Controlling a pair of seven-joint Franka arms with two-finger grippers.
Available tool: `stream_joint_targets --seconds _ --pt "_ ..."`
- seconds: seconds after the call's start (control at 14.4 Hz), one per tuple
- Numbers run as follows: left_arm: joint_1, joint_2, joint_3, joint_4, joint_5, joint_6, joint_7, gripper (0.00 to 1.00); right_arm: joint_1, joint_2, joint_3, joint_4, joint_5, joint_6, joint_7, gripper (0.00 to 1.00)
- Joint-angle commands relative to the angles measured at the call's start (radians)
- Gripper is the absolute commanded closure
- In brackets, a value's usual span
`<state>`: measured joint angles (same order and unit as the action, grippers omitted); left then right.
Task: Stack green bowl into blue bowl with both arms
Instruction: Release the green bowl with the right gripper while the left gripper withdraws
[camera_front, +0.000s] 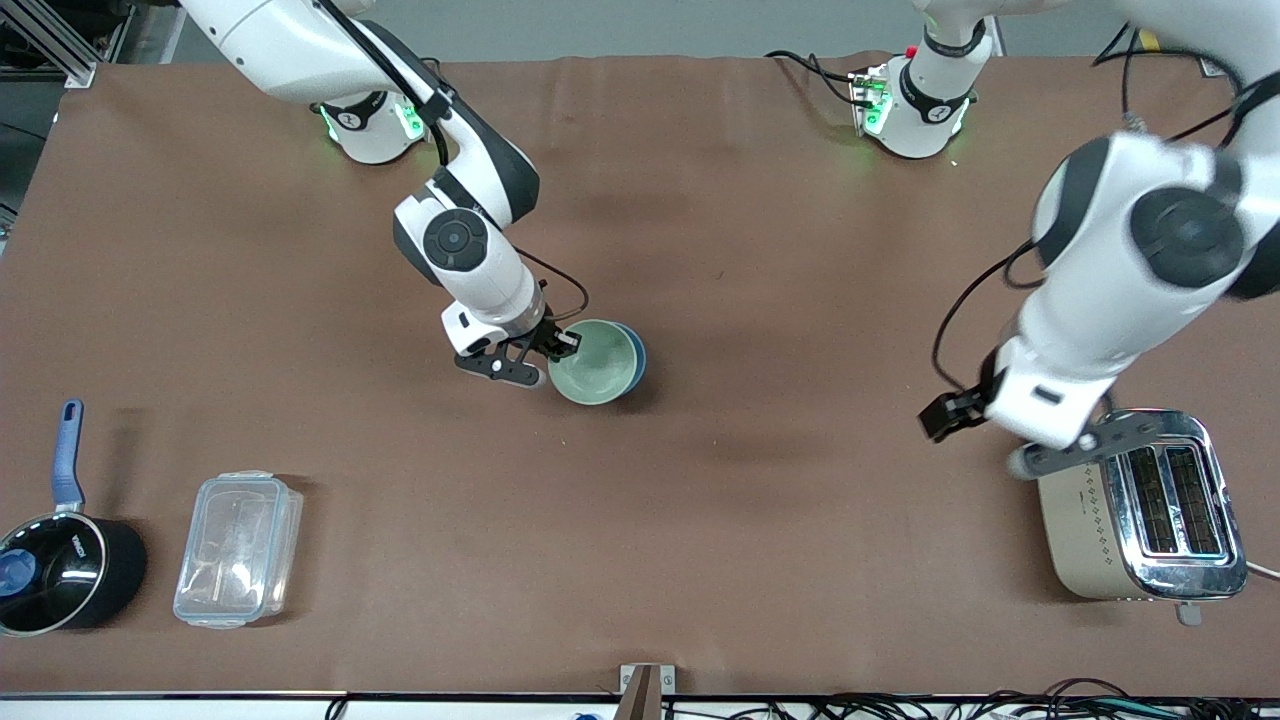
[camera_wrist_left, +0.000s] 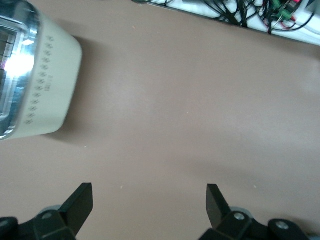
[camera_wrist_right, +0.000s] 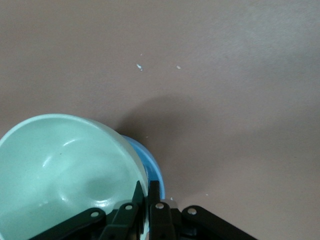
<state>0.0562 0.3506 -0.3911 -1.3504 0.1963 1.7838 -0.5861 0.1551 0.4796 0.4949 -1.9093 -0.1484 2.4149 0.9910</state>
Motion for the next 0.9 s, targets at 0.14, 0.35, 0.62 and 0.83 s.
stream_joint_targets --seconds 0.14,0.35,0.62,0.83 --pt "0.088 -0.16 0.014 -0.018 -0.115 -0.216 0.24 0.0 0.007 0.013 0.013 0.004 -0.045 -0.011 0.041 1.0" --pt "-0.03 -0.246 0.221 -0.021 -0.121 -0.326 0.426 0.0 0.011 0.013 0.013 -0.022 -0.048 0.004 0.041 1.0" --pt "-0.134 -0.341 0.429 -0.071 -0.178 -0.406 0.592 0.0 0.009 0.011 0.013 -0.051 -0.068 0.041 0.041 1.0" --pt "-0.157 -0.397 0.456 -0.133 -0.175 -0.402 0.58 0.0 0.011 0.013 0.013 -0.056 -0.068 0.052 0.041 0.99"
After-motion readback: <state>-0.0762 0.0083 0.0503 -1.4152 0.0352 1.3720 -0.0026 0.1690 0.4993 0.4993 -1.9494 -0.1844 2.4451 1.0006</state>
